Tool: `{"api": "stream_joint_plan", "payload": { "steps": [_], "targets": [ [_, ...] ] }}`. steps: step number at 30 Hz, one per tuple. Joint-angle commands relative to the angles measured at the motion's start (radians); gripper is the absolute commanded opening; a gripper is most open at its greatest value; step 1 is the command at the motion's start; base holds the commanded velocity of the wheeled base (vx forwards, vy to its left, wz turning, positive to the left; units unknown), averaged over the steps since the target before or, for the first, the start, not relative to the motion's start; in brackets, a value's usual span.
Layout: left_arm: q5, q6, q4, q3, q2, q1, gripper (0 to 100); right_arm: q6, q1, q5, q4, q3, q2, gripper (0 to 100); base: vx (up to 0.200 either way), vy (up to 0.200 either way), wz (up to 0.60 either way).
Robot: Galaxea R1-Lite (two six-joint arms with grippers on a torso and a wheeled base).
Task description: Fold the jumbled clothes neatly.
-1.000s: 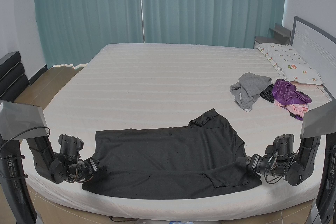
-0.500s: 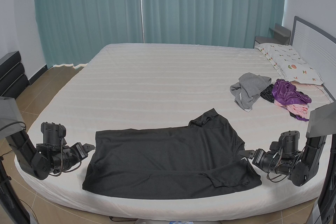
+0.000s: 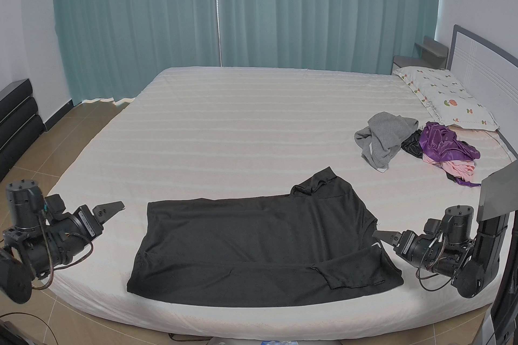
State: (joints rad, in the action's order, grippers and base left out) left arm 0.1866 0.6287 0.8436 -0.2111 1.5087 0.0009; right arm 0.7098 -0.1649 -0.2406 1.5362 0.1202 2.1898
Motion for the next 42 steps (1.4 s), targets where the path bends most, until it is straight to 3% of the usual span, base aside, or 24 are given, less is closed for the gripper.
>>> {"api": "stream_joint_plan", "payload": {
  "steps": [1,2,3,5,12,18,25,30,36,42],
  "targets": [
    [0.202,0.074,-0.001,0.101,-0.430,0.010,100,0.002,-0.008,-0.002,0.032,-0.053,-0.039,100,0.000,0.000,0.00],
    [0.214,0.085,-0.003,0.101,-0.446,0.010,100,0.002,-0.010,-0.002,0.032,-0.053,-0.039,100,0.000,0.000,0.00],
    [0.281,0.154,-0.023,0.101,-0.524,0.010,100,0.002,-0.010,-0.002,0.032,-0.057,-0.041,100,0.000,0.000,0.00],
    [0.310,0.197,-0.055,0.090,-0.579,0.010,100,0.002,-0.015,-0.002,0.032,-0.057,-0.042,100,0.000,0.000,0.00],
    [0.320,0.212,-0.112,0.085,-0.697,0.008,100,0.002,-0.016,-0.002,0.032,-0.059,-0.039,100,0.000,0.000,0.00],
    [0.321,0.210,-0.118,0.070,-0.688,0.008,100,0.002,-0.016,-0.002,0.032,-0.059,-0.033,100,0.000,0.000,0.00],
    [0.297,0.121,-0.117,0.075,-0.545,0.018,100,0.002,-0.018,-0.002,0.032,-0.062,-0.031,100,0.000,0.000,0.00],
    [0.275,-0.011,-0.117,0.084,-0.464,0.018,100,0.002,-0.018,-0.002,0.032,-0.065,-0.027,100,0.000,0.000,0.00],
    [0.297,-0.012,-0.120,0.081,-0.447,0.016,100,0.002,-0.018,-0.002,0.032,-0.062,-0.025,100,0.000,0.000,0.00],
    [0.297,-0.012,-0.118,0.070,-0.312,0.018,100,0.004,-0.016,-0.002,0.032,-0.054,-0.016,100,0.000,0.000,0.00]
  ]
}}
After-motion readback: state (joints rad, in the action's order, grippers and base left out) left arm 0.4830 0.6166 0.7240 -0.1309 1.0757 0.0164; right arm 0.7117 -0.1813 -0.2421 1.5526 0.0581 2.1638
